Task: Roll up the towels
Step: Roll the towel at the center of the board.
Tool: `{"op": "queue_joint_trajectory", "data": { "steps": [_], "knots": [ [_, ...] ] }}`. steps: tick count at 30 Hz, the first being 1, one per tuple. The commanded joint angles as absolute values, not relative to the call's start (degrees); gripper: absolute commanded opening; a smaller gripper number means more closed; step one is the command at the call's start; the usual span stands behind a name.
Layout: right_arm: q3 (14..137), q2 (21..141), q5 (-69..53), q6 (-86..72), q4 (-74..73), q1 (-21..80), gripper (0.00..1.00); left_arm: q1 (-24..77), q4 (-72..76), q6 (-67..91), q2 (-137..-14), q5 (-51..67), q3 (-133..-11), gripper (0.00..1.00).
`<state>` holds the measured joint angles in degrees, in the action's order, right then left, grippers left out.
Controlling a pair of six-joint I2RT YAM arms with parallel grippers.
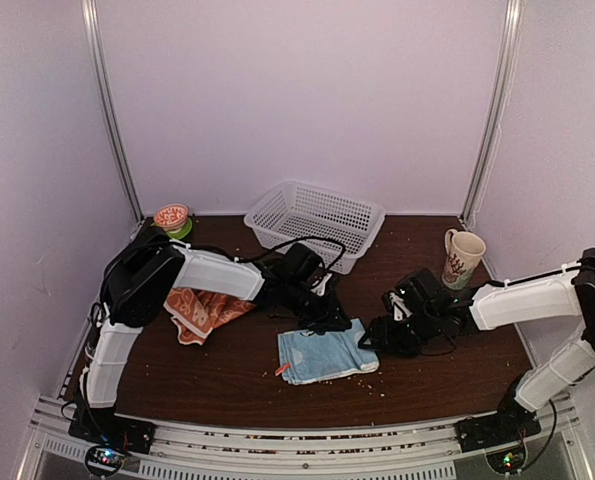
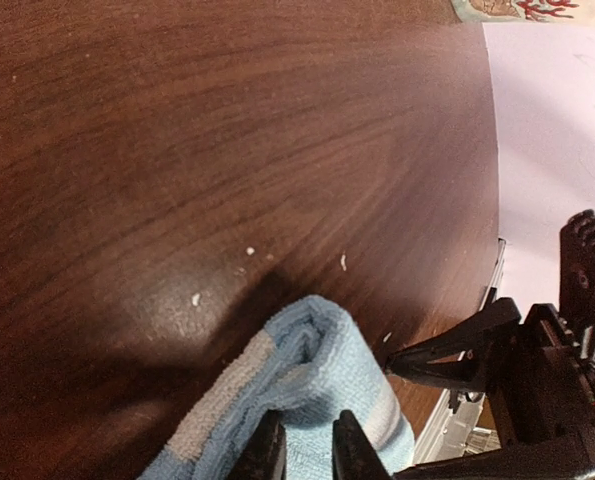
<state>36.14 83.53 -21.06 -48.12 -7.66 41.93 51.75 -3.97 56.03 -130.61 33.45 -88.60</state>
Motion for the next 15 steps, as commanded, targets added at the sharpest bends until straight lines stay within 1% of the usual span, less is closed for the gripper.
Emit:
{"op": "queue_joint_trajectory", "data": {
  "steps": [1,5,8,15],
  "knots": [
    [33.17,87.2,-26.82,-51.14,2.16,40.79,0.66,51.29,-3.38,55.07,-130.26,32.36,-87.08,0.19],
    [32.99,89.95,-27.85,-50.77,3.24,40.69,0.6,51.24,-3.17,54.98,-129.93,32.45,-86.54,0.19],
    [32.89,91.38,-28.37,-50.1,3.33,40.69,0.53,51.26,-3.03,55.0,-129.62,32.38,-86.23,0.18],
    [33.69,91.95,-27.24,-48.15,0.76,40.59,0.21,51.28,-3.16,54.96,-129.05,32.44,-86.21,0.18]
  ]
}}
